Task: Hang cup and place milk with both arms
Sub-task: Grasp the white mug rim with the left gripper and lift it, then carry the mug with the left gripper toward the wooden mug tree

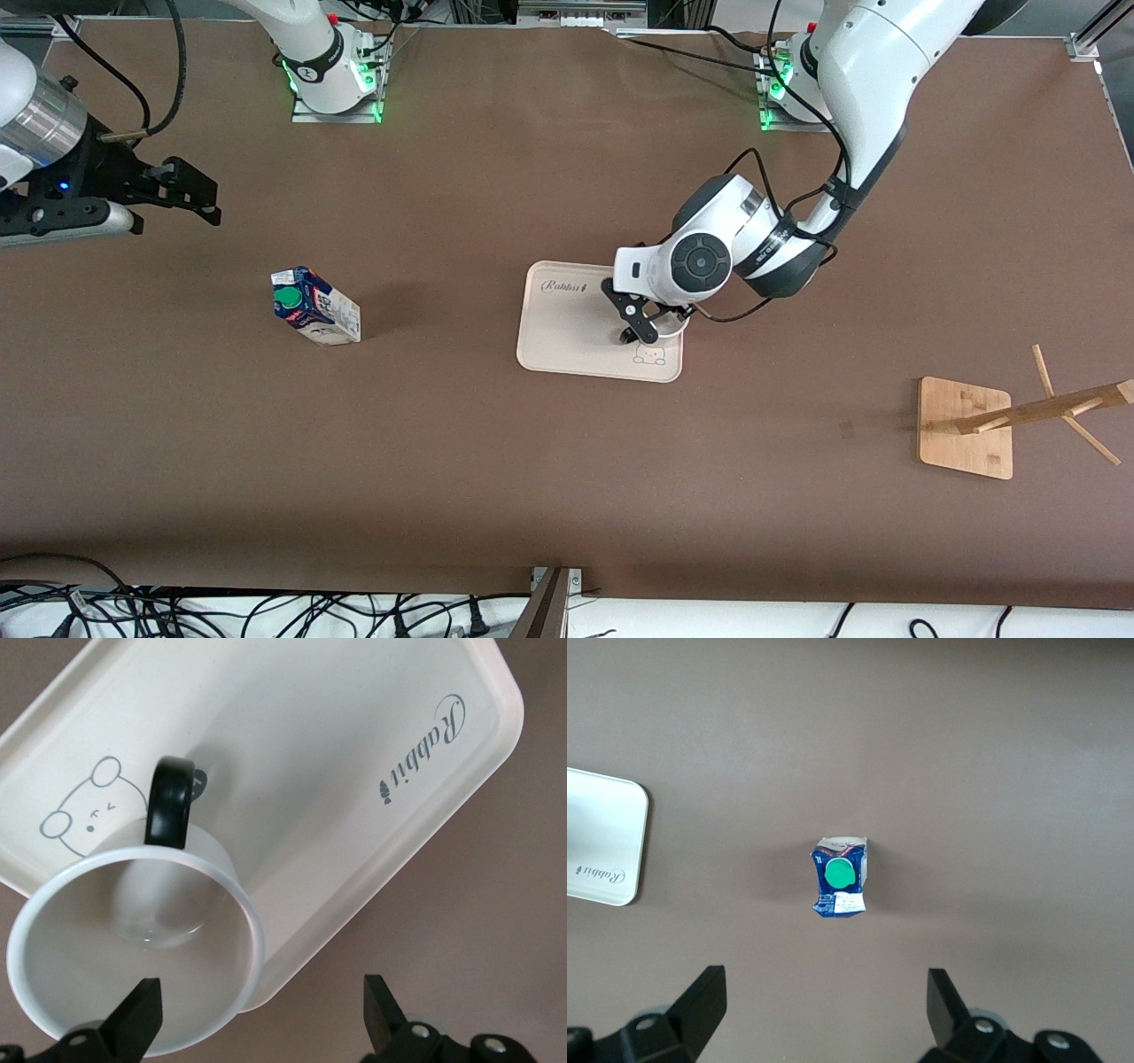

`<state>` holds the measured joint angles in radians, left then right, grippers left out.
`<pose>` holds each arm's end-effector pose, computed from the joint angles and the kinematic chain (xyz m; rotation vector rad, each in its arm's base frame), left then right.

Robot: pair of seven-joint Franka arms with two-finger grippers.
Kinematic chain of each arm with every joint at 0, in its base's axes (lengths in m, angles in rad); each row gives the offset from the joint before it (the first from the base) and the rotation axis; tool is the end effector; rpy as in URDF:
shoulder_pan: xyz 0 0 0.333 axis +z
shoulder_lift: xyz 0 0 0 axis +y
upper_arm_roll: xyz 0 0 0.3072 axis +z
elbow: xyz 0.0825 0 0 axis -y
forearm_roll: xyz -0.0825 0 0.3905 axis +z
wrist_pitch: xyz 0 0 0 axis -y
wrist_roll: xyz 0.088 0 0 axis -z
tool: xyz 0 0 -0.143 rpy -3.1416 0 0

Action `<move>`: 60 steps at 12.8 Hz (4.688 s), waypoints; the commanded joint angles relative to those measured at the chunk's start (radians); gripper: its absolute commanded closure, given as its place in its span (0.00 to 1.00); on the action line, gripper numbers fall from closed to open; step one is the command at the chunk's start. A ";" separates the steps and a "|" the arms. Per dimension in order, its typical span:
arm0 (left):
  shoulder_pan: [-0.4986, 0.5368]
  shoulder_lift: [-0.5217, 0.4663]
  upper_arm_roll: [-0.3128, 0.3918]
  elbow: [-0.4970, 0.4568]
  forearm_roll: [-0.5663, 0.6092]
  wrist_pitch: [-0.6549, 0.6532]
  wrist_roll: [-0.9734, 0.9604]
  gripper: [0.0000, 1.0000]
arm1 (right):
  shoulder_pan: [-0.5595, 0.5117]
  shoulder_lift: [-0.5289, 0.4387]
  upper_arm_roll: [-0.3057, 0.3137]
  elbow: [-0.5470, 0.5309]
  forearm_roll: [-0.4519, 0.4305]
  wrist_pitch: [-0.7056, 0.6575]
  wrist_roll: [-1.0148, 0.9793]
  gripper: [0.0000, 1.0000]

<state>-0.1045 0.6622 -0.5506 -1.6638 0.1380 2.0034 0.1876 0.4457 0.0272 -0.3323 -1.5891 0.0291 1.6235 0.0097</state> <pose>0.5325 -0.3656 0.2054 2.6869 -1.2262 -0.3954 0.5690 0.0709 0.5610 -3.1168 -0.1598 -0.0116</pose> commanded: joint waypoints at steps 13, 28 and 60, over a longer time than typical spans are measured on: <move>0.006 0.017 -0.008 -0.047 0.124 0.095 -0.019 1.00 | -0.404 0.082 0.418 0.035 -0.048 0.001 0.122 0.00; 0.025 -0.340 0.053 -0.021 0.089 -0.025 -0.214 1.00 | -0.427 0.095 0.417 0.037 -0.051 0.075 0.135 0.00; 0.430 -0.317 0.357 0.177 -0.414 -0.005 -0.100 1.00 | -0.427 0.088 0.418 0.041 -0.040 0.073 0.138 0.00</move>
<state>0.3079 0.3342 -0.1837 -1.5183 -0.2374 2.0330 0.0579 0.0263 0.1159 0.0758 -1.5627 -0.0087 1.7027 0.1281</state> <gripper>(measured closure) 0.930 0.000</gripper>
